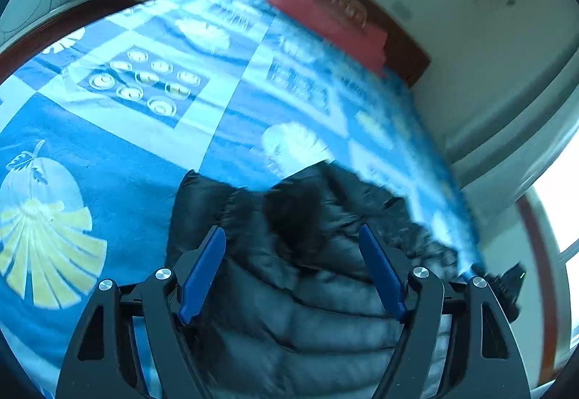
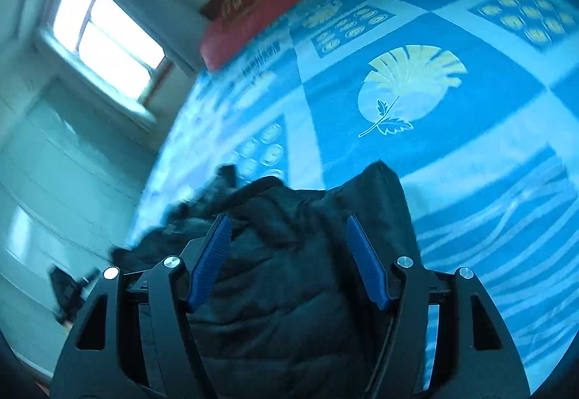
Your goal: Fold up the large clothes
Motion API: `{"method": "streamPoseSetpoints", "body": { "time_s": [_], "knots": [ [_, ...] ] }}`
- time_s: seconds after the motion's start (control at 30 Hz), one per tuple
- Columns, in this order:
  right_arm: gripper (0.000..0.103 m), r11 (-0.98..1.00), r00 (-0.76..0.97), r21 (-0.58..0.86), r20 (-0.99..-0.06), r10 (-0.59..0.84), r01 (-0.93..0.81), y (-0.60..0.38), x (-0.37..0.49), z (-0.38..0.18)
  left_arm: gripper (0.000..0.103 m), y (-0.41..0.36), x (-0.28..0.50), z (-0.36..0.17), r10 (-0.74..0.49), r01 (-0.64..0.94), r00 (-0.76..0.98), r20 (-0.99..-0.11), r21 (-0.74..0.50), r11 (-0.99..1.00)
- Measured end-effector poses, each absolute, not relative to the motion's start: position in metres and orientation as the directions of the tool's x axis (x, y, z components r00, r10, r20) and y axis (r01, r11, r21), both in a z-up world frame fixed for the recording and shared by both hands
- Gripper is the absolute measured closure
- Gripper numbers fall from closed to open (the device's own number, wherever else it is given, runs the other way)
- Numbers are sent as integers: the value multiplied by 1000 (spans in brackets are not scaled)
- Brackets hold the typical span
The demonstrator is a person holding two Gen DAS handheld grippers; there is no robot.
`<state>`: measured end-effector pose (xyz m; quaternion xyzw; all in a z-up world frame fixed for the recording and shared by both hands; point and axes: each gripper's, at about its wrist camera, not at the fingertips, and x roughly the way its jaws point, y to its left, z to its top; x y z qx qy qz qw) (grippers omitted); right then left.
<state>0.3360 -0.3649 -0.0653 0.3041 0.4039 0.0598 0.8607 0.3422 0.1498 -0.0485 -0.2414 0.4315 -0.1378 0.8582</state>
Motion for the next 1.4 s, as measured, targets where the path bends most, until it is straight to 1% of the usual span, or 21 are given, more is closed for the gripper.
{"method": "streamPoseSetpoints", "body": {
  "time_s": [0.13, 0.17, 0.2, 0.23, 0.27, 0.3, 0.33, 0.4, 0.47, 0.57, 0.73, 0.87, 1.0, 1.07, 1.1, 1.17, 1.2, 1.23, 1.27, 1.3, 1.4],
  "knots": [
    [38, 856, 610, 507, -711, 350, 100, -349, 361, -74, 28, 143, 365, -62, -441, 59, 556, -704, -495, 867],
    [43, 865, 598, 493, -723, 346, 94, -345, 365, -75, 29, 141, 368, -64, -443, 69, 551, -707, -491, 868],
    [63, 874, 581, 478, -736, 348, 83, -339, 369, -77, 39, 137, 372, -65, -446, 83, 542, -713, -483, 872],
    [75, 884, 573, 460, -747, 337, 80, -336, 371, -77, 52, 134, 374, -66, -444, 91, 531, -722, -472, 877],
    [79, 894, 572, 441, -753, 324, 74, -332, 371, -76, 57, 129, 376, -67, -426, 97, 521, -740, -444, 891],
    [86, 906, 578, 419, -755, 310, 61, -328, 371, -73, 71, 126, 375, -67, -413, 107, 518, -749, -423, 900],
    [89, 913, 588, 404, -752, 297, 55, -326, 371, -70, 80, 120, 375, -65, -395, 130, 518, -759, -387, 913],
    [91, 923, 627, 382, -731, 270, 48, -324, 371, -57, 87, 116, 376, -61, -373, 140, 534, -759, -355, 924],
    [92, 937, 661, 345, -715, 228, 50, -322, 376, -49, 89, 115, 380, -53, -363, 127, 564, -742, -357, 925],
    [92, 951, 664, 299, -728, 171, 83, -320, 390, -54, 90, 109, 393, -50, -313, 103, 607, -731, -318, 942],
    [91, 954, 621, 265, -774, 124, 140, -323, 412, -84, 90, 93, 416, -78, -200, 74, 608, -768, -197, 978],
    [88, 948, 587, 272, -799, 129, 162, -328, 422, -112, 89, 96, 427, -98, -203, 52, 594, -778, -215, 975],
    [88, 942, 589, 288, -797, 136, 171, -330, 424, -117, 84, 99, 434, -112, -215, 26, 574, -790, -244, 969],
    [86, 934, 581, 314, -798, 161, 172, -334, 425, -115, 82, 105, 434, -109, -252, 23, 570, -782, -292, 956],
    [83, 931, 579, 322, -798, 169, 173, -335, 424, -112, 79, 111, 433, -106, -280, 20, 574, -770, -328, 944],
    [70, 931, 582, 314, -798, 154, 184, -336, 420, -104, 73, 127, 427, -97, -336, 4, 586, -737, -412, 911],
    [62, 933, 593, 309, -792, 145, 185, -336, 416, -99, 62, 134, 424, -92, -349, -8, 595, -724, -439, 898],
    [58, 933, 607, 309, -783, 138, 186, -336, 412, -93, 50, 144, 420, -84, -356, -26, 610, -708, -467, 884],
    [52, 932, 617, 306, -777, 126, 195, -337, 410, -89, 48, 153, 415, -77, -360, -36, 628, -690, -488, 872],
    [50, 926, 629, 302, -771, 99, 225, -338, 405, -82, 47, 157, 413, -72, -357, -45, 636, -684, -495, 868],
    [50, 926, 660, 301, -747, 81, 228, -326, 395, -64, 47, 161, 397, -47, -267, -98, 690, -673, -452, 886]
  ]
}}
